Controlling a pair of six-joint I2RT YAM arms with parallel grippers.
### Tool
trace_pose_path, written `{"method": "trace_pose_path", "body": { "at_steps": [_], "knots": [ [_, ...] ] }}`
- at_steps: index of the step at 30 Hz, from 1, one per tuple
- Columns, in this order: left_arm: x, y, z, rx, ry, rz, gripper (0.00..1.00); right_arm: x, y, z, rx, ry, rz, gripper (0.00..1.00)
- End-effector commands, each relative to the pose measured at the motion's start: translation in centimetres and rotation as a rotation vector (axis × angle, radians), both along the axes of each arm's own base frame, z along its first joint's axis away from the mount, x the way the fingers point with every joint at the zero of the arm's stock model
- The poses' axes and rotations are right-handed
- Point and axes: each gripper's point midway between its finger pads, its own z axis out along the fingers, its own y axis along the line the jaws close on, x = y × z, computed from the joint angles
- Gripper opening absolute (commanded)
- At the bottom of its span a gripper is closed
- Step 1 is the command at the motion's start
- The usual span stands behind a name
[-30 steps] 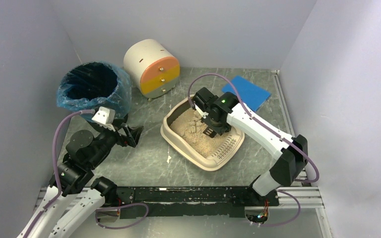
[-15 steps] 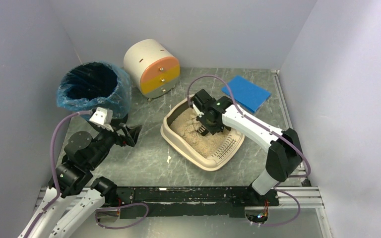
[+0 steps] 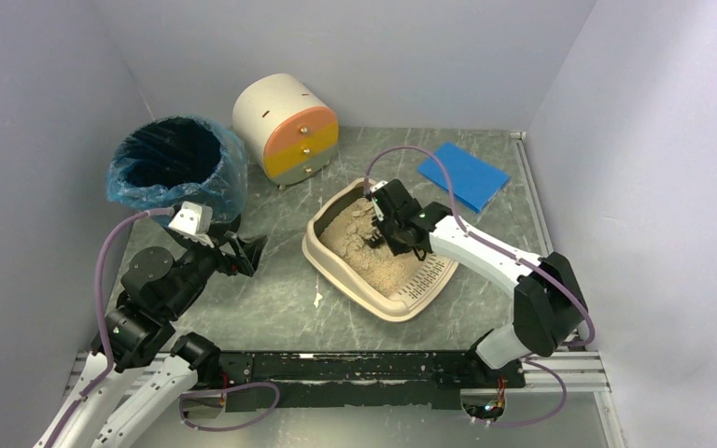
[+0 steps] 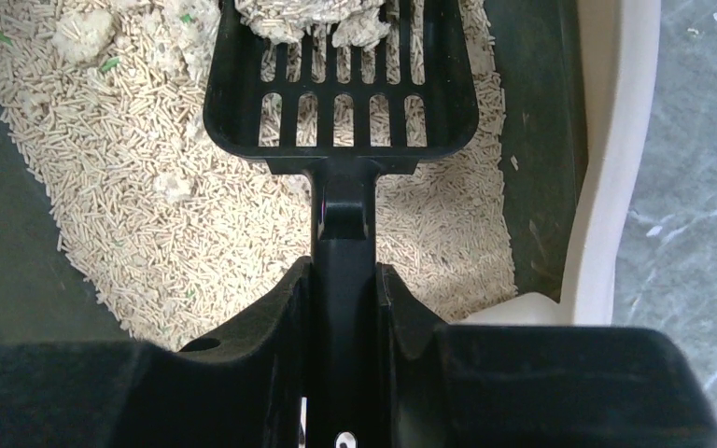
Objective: Clean the litter box
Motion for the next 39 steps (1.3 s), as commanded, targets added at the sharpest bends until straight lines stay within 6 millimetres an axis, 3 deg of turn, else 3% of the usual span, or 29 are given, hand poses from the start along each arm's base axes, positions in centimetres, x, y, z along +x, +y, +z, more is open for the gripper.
{"method": "trace_pose_path", "body": {
  "at_steps": [1,9,15,21,33,39],
  "knots": [
    [0.0,0.4,1.2,-0.012,-0.034,0.019,0.95,2.7,2.1,2.2,0.147,-0.161,-0.023,0.0],
    [0.1,0.4,1.1,-0.008,-0.029,0.021,0.95,2.5,3.0,0.4,0.215,-0.195,0.015,0.0],
    [0.1,0.5,1.1,-0.012,-0.029,0.024,0.95,2.6,2.8,1.1,0.216,-0.198,-0.006,0.0],
    [0.2,0.4,0.9,-0.007,-0.021,0.026,0.95,1.0,1.9,2.8,0.228,-0.233,0.019,0.0],
    [0.2,0.5,1.0,-0.01,-0.026,0.029,0.95,-0.9,0.5,1.6,0.219,-0.251,0.024,0.0],
    [0.2,0.4,1.1,-0.018,-0.031,0.026,0.94,-1.4,0.8,2.1,0.336,-0.375,0.066,0.0]
  ]
}}
